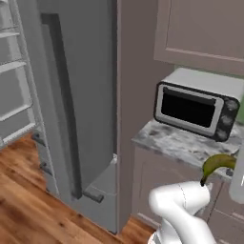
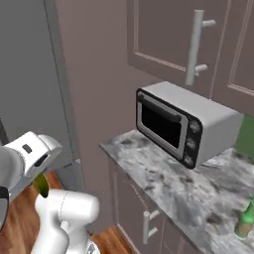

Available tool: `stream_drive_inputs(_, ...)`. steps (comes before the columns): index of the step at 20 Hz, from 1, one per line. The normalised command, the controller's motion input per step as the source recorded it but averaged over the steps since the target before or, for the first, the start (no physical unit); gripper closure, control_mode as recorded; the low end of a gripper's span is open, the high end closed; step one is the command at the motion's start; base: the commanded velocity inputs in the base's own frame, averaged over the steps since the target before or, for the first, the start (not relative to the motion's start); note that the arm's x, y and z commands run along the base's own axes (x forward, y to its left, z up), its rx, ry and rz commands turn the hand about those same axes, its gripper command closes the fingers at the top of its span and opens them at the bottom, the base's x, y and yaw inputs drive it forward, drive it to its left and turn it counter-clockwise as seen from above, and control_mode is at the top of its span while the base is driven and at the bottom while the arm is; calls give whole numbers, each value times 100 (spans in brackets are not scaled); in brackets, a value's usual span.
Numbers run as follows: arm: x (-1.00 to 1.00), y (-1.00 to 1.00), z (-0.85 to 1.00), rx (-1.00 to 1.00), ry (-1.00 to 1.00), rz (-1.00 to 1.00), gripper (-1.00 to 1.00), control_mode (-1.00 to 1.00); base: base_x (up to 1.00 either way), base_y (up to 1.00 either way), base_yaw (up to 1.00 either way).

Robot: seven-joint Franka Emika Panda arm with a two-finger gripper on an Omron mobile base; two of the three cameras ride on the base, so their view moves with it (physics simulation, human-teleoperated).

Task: Place the beers on the top shelf of the fridge to keep them out of children's reach, and place the banana on lower shelves for easy access.

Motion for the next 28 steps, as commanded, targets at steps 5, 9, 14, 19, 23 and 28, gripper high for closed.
stream_drive_inputs(5,0,0,0,0,0,0,100,100,0,80,73)
stream_drive_inputs(9,0,0,0,0,0,0,100,100,2,91,65)
stream_drive_inputs(14,0,0,0,0,0,0,100,100,24,90,56)
stream_drive_inputs(19,0,0,0,0,0,0,100,100,49,84,47)
stream_drive_inputs(23,0,0,0,0,0,0,100,100,75,65,34)
stream_drive_inputs(28,0,0,0,0,0,0,100,100,79,9,7)
